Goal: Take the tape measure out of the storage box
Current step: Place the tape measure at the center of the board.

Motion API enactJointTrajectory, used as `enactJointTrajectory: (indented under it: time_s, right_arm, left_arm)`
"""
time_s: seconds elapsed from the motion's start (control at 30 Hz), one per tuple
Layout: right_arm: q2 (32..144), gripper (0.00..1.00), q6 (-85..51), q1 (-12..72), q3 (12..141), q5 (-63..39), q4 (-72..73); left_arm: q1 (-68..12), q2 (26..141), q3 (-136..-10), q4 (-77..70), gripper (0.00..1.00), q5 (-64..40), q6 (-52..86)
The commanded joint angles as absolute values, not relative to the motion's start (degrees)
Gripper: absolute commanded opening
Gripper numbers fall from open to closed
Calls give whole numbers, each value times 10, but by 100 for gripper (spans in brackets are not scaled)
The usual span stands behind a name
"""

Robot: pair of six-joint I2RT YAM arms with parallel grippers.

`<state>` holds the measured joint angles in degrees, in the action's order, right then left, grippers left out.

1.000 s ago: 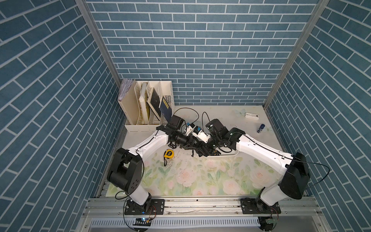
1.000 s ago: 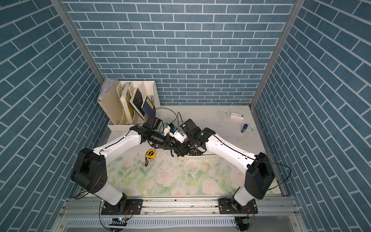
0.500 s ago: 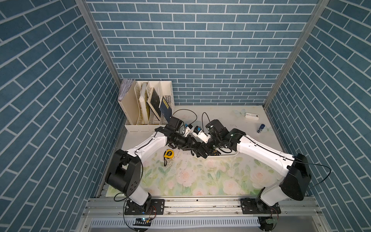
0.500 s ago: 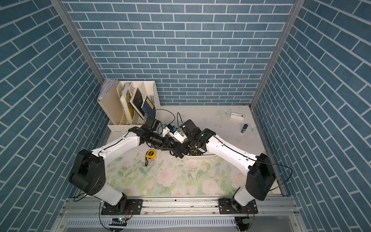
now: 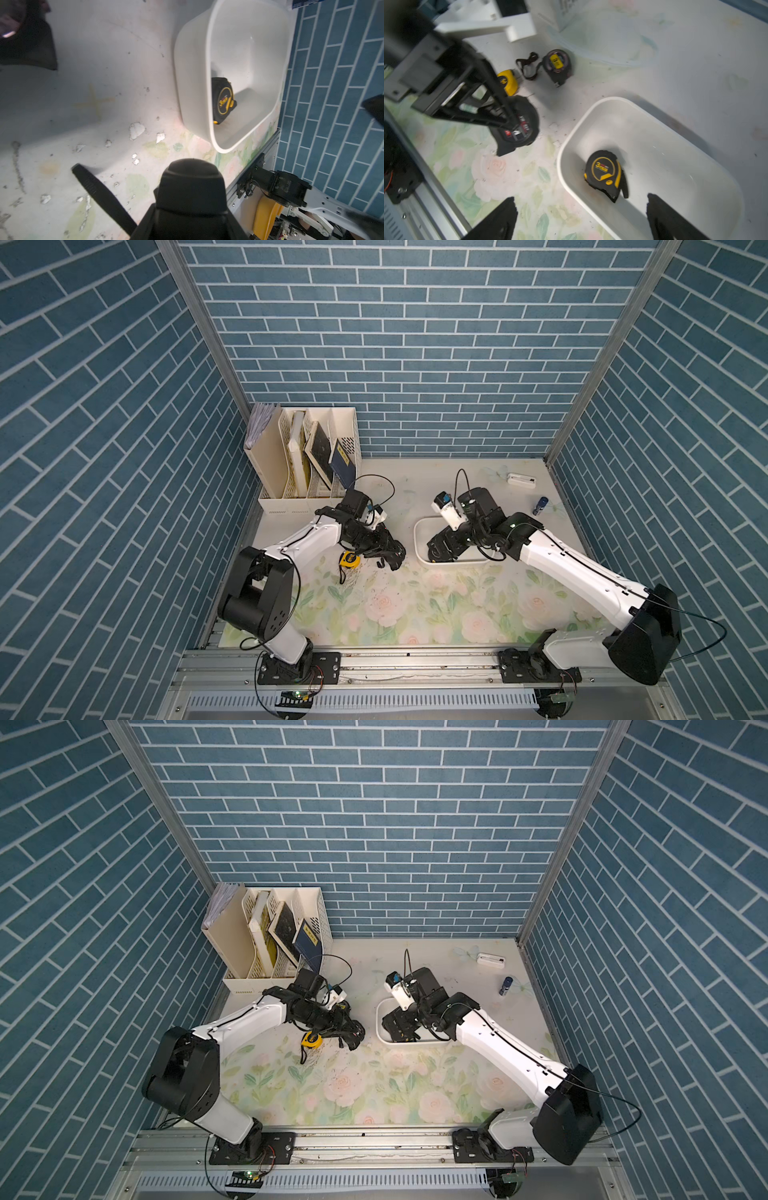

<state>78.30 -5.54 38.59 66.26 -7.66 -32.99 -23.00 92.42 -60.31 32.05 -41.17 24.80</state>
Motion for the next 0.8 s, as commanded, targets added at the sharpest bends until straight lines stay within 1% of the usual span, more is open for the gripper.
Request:
enactJointTrajectory:
  time_s: [0.0, 0.27, 0.4, 0.73, 0.77]
  right_arm:
    - [822, 97, -118, 347, 672, -77, -319]
    - [956, 85, -132, 333, 747, -69, -372]
    - [972, 81, -130, 333, 751, -78, -385]
    - [997, 76, -112, 335, 754, -122, -426]
    - [1001, 76, -108, 336, 756, -124, -433]
  left_arm:
    - [-229, 941, -592, 299, 0, -372, 252]
    - [-230, 968, -577, 264, 0, -312, 269]
    - [-230, 980, -571, 254, 0, -296, 270]
    - [-230, 1002, -562, 246, 0, -255, 276]
    - [-231, 1000, -562, 249, 2, -252, 275]
